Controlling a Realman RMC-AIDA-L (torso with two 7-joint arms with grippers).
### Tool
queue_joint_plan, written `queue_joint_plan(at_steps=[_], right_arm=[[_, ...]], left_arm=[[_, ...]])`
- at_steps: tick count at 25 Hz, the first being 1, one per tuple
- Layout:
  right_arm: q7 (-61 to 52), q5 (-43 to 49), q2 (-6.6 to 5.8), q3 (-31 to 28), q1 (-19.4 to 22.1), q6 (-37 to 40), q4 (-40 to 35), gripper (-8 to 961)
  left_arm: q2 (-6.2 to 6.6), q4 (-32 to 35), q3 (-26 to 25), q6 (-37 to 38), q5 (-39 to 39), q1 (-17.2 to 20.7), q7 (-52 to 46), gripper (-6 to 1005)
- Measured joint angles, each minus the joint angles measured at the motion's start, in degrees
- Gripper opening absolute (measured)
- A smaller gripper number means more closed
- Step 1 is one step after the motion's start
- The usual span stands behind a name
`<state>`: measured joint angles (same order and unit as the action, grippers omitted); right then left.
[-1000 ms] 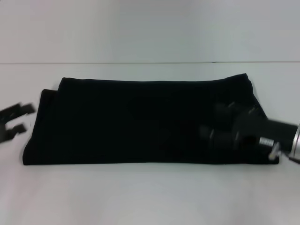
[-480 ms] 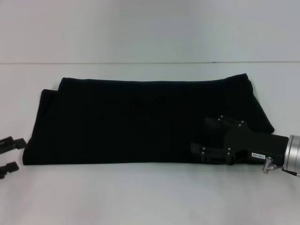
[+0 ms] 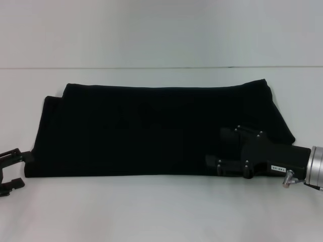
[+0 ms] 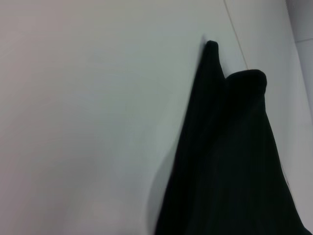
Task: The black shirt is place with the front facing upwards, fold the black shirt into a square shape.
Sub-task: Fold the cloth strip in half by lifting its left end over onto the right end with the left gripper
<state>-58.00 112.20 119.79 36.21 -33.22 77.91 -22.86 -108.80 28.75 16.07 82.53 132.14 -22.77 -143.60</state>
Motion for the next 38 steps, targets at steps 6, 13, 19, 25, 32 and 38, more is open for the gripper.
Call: queue_joint_plan(at_steps=[6,13,19,25,32,38], right_arm=[[0.0,0.0,0.00,0.0,0.0,0.0,0.0,914],[0.0,0.0,0.07,0.0,0.0,0.1,0.1,914],[0.0,0.0,0.08,0.0,0.0,0.4,0.2,915],[0.0,0.0,0.09,0.0,-0.1,0.5,0.6,915],[-0.3,-0.3,0.09,0.0,0.0,0.6,0.6,915],[-0.4,-0.3,0.09,-0.2,0.0,0.6,0.5,915]], left_arm=[[-0.13,-1.4,0.0,-2.0,0.1,-0.6,-0.2,889],[-0.37,-3.3,0.0,-3.8,0.1,-3.0,0.1,888],[-0.87,-3.8,0.5,-5.2,0.1,-5.1,0.5,887],[-0.93,-3.7,0.6,-4.9,0.0,-5.5,1.1,887],[-0.23,-1.8,-0.6,-1.0,-0.3,-3.1,0.2,887],[0.31,-0.9,-0.8,0.1,0.0,-1.1,-1.3,887]])
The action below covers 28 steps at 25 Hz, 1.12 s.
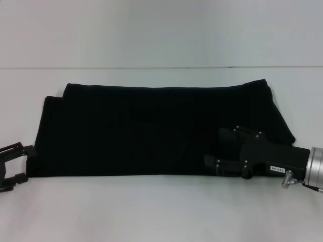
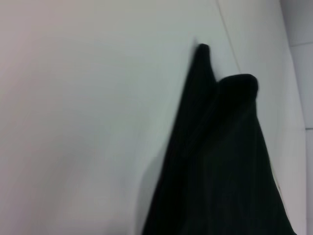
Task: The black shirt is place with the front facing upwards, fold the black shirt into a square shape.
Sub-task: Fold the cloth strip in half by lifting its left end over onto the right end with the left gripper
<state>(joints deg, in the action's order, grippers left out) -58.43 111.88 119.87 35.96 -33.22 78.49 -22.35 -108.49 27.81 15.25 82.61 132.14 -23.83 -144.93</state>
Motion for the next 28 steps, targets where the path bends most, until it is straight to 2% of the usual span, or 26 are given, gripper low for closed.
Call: queue_joint_plan(at_steps=[20,28], right_arm=[[0.0,0.0,0.00,0.0,-0.4,-0.4,0.1,914],[0.0,0.0,0.00,0.2,-0.5,-0.4,0.1,915]], left_arm=[[-0.43,-0.9,0.7,-5.2,0.0,-0.2,-2.0,886],[-0.18,-3.1,0.7,-6.1,0.0,-1.1,-2.1,886]])
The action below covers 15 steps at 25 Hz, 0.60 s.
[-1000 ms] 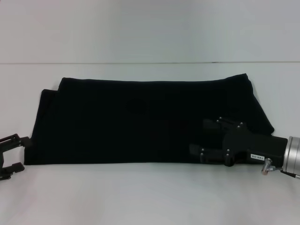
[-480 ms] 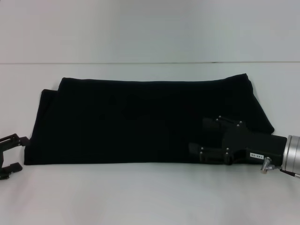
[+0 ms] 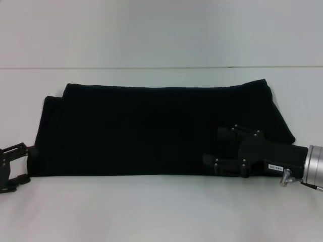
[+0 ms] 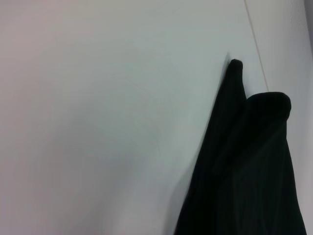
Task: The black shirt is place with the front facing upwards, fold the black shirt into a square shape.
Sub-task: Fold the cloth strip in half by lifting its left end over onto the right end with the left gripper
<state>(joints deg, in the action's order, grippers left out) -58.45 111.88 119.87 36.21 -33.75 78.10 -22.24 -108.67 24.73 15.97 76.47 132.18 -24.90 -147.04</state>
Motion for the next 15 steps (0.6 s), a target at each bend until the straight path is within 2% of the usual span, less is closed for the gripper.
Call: queue_joint_plan(at_steps=[9,15], right_arm=[[-0.1,0.0,0.00,0.0,0.0,0.3,0.1,914],[-0.1,0.0,0.00,0.0,0.0,0.4,0.1,914]], left_arm=[[0.21,-1.2,0.0,-1.3,0.0,-1.5,-0.2,886],[-0.10,-1.2,0.0,-1.6,0.0,-2.5,-0.3,883]])
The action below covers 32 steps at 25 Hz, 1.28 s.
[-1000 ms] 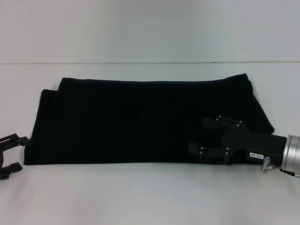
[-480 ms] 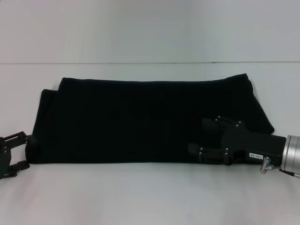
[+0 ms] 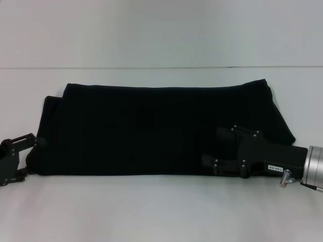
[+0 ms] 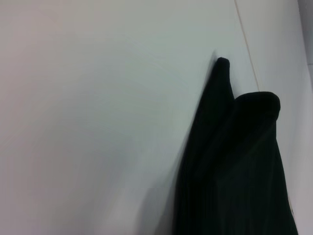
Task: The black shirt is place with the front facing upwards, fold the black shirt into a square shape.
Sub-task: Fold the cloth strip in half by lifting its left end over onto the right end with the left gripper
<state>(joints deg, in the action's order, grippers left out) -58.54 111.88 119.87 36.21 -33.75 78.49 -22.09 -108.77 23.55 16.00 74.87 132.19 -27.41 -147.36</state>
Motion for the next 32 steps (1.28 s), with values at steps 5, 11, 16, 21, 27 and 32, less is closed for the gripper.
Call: queue_joint_plan(at_steps=[5,11,16,21,27,32], right_arm=[[0.0,0.0,0.00,0.0,0.0,0.0,0.0,915],[0.0,0.0,0.00,0.0,0.0,0.0,0.1,914],[0.0,0.0,0.00,0.0,0.0,0.0,0.1,915],[0.0,0.0,0.00,0.0,0.0,0.0,0.4,915],[0.0,0.0,0.00,0.0,-0.1,0.1,0.6,914],[0.0,0.0,0.00,0.0,-0.1,0.3,0.6,914]], left_arm=[[-0.18,-0.5,0.2,-0.2,0.0,-1.2,0.1,877],[-0.14,-0.7,1.8,-0.4,0.0,-1.7,0.5,869],[-0.14,0.3,4.8,-1.0,0.0,-1.9,2.0,862],[-0.29,1.0,6.0,-1.5,0.0,-2.1,1.6,697],[-0.29,1.0,6.0,-1.7,0.0,-2.1,1.8,458],[-0.29,1.1,5.8,-1.8,0.0,-2.0,2.4,234]])
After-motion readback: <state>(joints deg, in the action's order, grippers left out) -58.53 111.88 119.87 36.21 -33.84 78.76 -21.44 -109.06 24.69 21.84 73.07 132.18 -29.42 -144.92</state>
